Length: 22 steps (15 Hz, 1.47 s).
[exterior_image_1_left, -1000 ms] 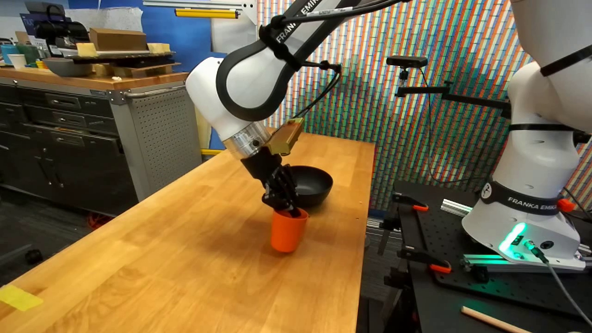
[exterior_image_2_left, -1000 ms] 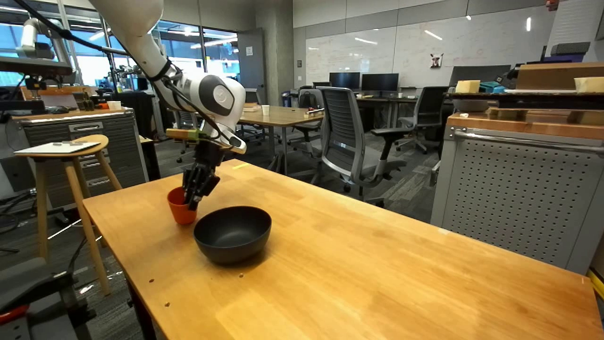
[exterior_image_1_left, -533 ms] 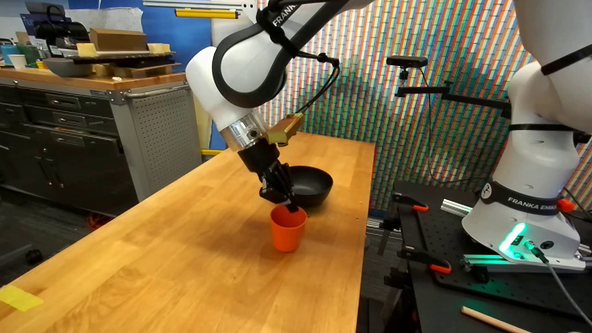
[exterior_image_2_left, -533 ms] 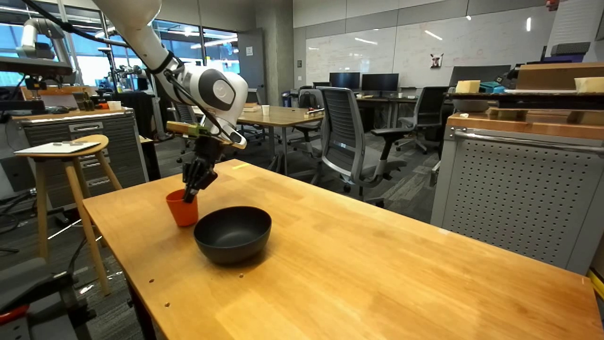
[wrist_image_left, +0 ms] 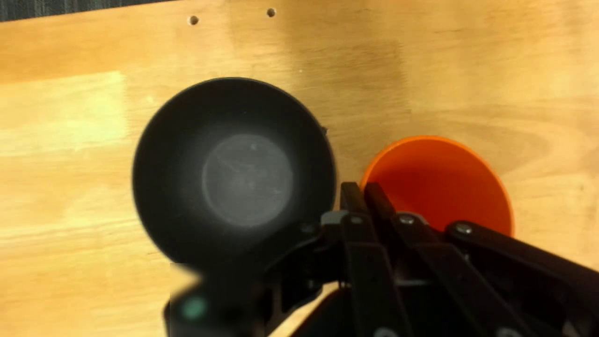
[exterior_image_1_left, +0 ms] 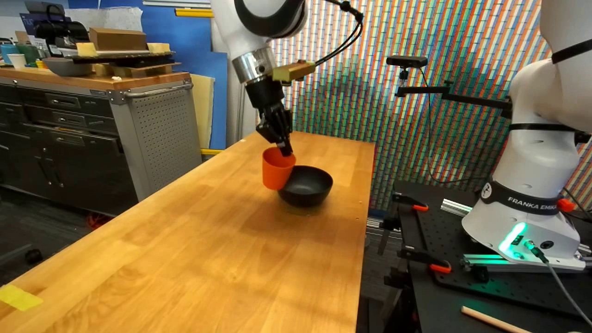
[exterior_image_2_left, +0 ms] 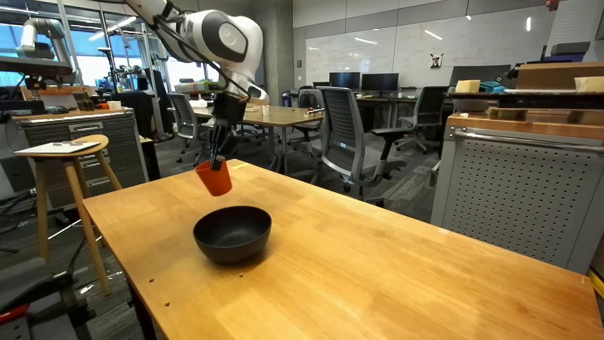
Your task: Put the cup in the bowl
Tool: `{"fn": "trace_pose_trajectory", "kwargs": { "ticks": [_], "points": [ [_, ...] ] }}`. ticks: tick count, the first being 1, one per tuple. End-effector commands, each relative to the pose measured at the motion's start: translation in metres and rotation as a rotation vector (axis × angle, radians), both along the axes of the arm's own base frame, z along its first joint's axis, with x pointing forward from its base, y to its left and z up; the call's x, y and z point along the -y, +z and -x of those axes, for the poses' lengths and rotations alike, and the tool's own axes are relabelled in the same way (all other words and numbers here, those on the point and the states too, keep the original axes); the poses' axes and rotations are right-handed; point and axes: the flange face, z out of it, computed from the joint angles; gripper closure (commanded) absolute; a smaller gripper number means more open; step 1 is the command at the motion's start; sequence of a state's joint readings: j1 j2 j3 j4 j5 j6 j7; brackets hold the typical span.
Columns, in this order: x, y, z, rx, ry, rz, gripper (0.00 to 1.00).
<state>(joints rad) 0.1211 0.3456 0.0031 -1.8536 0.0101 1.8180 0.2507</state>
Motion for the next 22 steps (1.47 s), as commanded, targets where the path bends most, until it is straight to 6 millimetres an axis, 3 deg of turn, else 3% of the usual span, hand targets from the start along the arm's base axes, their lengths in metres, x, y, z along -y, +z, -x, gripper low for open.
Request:
{"fn": "trace_pose_trajectory", "kwargs": {
  "ticks": [1,5,11,17,22],
  "points": [
    [0.044,0.046,0.022,0.084,-0.141,0.046,0.96],
    [0.087,0.033,0.039,0.032,-0.271,0.066,0.96],
    [0.126,-0.026,0.049,-0.087,-0.372,0.068,0.96],
    [0.135,-0.067,0.034,-0.085,-0.38,0.03,0.96],
    [0.138,-0.087,0.024,-0.076,-0.385,-0.004,0.96]
  ]
}}
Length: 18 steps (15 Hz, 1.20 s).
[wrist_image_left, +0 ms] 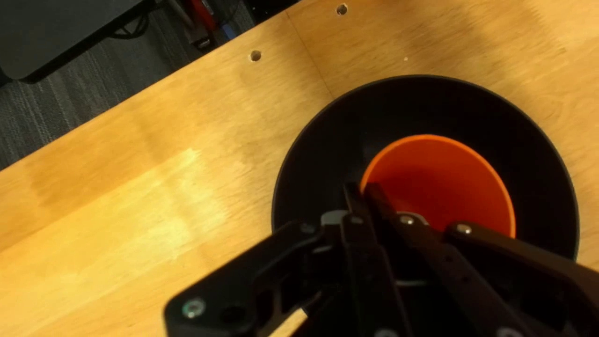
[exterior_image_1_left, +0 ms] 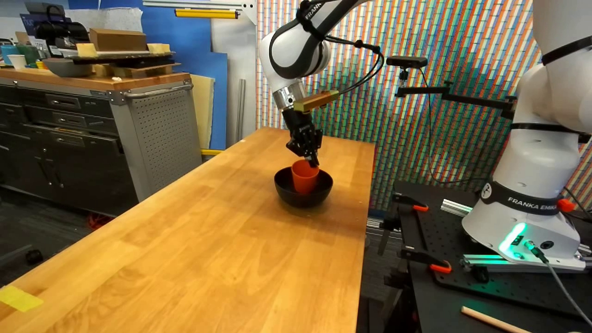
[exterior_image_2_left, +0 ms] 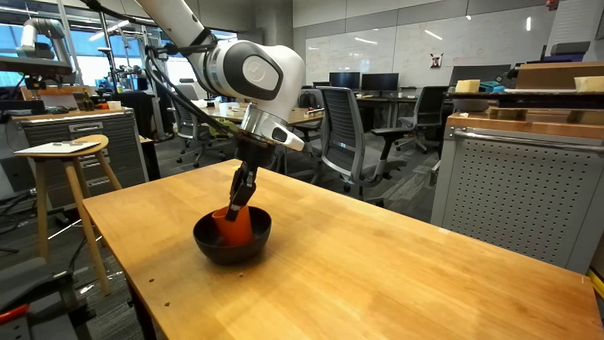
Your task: Put the cup in the bowl
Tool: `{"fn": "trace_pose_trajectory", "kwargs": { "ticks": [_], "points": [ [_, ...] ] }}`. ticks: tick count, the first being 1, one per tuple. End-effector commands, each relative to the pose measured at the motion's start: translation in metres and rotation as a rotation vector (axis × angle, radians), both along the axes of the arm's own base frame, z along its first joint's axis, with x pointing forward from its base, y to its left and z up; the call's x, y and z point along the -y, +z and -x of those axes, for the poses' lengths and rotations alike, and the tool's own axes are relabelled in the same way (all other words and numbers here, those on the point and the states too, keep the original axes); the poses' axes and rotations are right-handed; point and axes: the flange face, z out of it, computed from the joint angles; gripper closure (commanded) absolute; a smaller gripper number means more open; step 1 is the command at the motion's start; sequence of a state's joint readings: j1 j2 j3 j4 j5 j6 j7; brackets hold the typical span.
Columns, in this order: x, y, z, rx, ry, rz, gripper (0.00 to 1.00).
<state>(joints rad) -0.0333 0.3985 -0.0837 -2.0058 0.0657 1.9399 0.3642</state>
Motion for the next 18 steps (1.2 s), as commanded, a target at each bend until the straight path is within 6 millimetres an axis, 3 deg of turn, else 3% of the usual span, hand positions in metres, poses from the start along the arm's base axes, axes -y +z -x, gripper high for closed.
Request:
{"fn": "trace_pose_trajectory", "kwargs": {
  "ticks": [1,3,4,11,14,18],
  "points": [
    [0.004,-0.006,-0.011,0.017,-0.012,-0.056,0.73],
    [-0.001,0.002,-0.008,0.023,-0.015,-0.052,0.61],
    [-0.006,0.015,-0.005,0.041,0.0,-0.032,0.54],
    [-0.05,0.149,0.022,0.252,0.201,0.192,0.02],
    [-0.081,0.207,0.042,0.323,0.352,0.281,0.0],
    [-0.119,0.242,0.066,0.362,0.56,0.38,0.0]
  ]
}}
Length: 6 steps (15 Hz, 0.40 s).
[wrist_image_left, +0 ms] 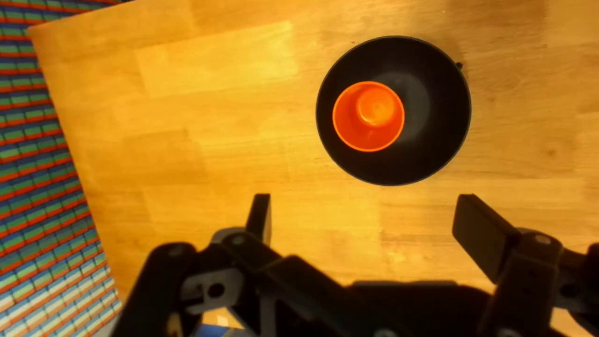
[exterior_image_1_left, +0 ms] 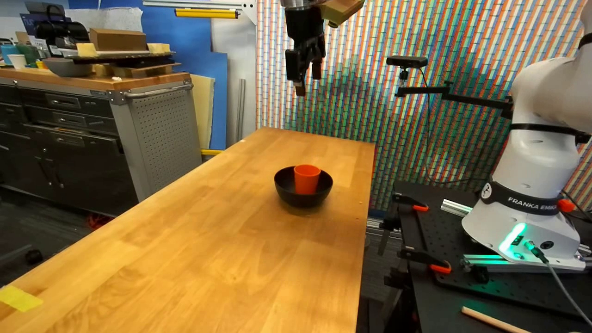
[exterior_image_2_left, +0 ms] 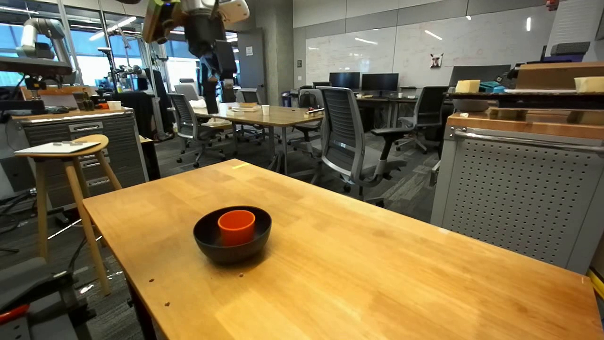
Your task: Put the cup in the bowl
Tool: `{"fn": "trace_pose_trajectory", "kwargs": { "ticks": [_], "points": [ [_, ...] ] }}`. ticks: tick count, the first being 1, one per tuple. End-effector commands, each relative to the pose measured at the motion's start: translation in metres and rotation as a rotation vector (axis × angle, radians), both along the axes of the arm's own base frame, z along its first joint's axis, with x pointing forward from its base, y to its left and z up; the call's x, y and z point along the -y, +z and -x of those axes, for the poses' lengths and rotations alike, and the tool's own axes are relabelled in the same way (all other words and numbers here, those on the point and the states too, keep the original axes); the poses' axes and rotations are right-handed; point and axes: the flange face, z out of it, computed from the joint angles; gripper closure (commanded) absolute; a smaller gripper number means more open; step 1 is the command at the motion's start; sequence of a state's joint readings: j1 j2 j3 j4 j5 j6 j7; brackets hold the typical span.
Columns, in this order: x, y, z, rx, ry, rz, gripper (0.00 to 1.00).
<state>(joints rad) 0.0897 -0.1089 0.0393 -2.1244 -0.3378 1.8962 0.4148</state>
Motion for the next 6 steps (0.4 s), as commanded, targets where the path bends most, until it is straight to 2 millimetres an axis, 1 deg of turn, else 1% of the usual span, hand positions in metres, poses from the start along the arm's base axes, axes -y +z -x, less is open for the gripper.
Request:
{"fn": "trace_pose_trajectory", "kwargs": {
  "ticks": [1,3,4,6],
  "points": [
    [-0.026,0.024,0.032,0.021,0.161,0.106,0.01],
    [-0.035,0.026,0.04,0.027,0.24,0.136,0.0],
    [-0.033,0.02,0.025,0.02,0.164,0.097,0.0],
    [-0.038,0.021,0.033,0.016,0.202,0.115,0.0]
  ]
}}
